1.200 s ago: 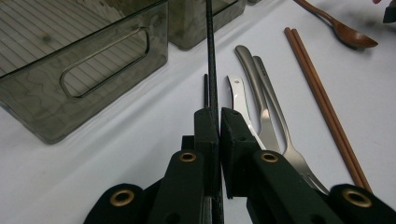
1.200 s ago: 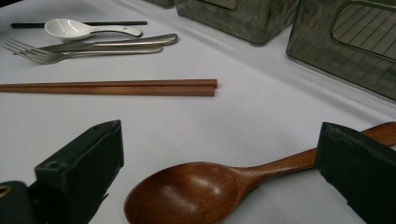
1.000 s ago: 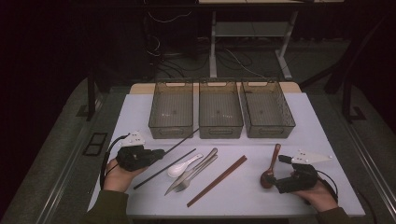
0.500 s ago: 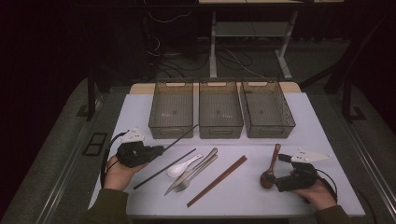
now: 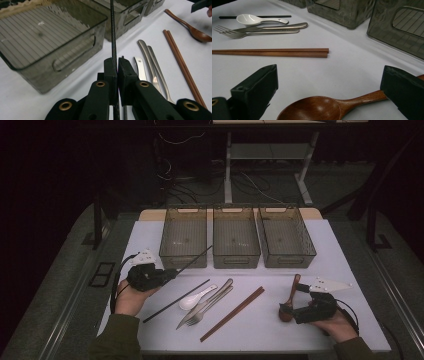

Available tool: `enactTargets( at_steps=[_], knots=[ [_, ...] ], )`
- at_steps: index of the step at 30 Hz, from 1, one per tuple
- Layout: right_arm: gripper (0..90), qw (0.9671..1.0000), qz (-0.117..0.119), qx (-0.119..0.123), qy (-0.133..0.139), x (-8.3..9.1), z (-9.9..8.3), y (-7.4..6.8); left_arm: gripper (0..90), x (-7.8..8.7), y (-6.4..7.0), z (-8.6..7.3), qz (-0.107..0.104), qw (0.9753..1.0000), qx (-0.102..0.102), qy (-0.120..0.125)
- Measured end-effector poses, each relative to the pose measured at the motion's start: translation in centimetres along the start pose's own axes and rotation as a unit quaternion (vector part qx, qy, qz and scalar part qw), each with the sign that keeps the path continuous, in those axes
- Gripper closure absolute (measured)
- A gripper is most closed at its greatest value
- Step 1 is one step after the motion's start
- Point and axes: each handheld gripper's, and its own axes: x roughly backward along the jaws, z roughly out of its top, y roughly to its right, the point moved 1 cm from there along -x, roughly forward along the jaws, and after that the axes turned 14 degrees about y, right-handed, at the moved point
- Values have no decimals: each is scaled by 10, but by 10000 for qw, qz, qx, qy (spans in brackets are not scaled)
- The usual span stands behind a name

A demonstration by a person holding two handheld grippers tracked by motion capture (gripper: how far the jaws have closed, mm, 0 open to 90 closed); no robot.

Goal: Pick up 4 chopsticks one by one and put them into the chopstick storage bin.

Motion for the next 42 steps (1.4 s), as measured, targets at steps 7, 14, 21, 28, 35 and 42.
enactTargets(
  at_steps=[7, 14, 21, 28, 35, 42],
  knots=[
    [13, 10000, -11, 2, 4, 0, 0, 0, 855, -11, -10, 15, 85, 10000, -3, 49],
    [13, 10000, -3, 2, 10, -1, 0, 1, 855, -21, -23, 31, 180, 9998, 18, 105],
    [13, 10000, -9, -8, 14, -1, 0, 2, 855, -34, -34, 46, 300, 9995, 12, 116],
    [13, 10000, -11, -15, 9, -1, 0, 2, 855, -47, -49, 59, 468, 9986, 116, 201],
    [13, 10000, 5, -10, 2, 0, 0, 2, 854, -62, -63, 66, 646, 9976, 169, 207],
    [13, 10000, -7, -15, -4, -2, 0, 2, 855, -74, -76, 66, 845, 9959, 245, 205]
  ],
)
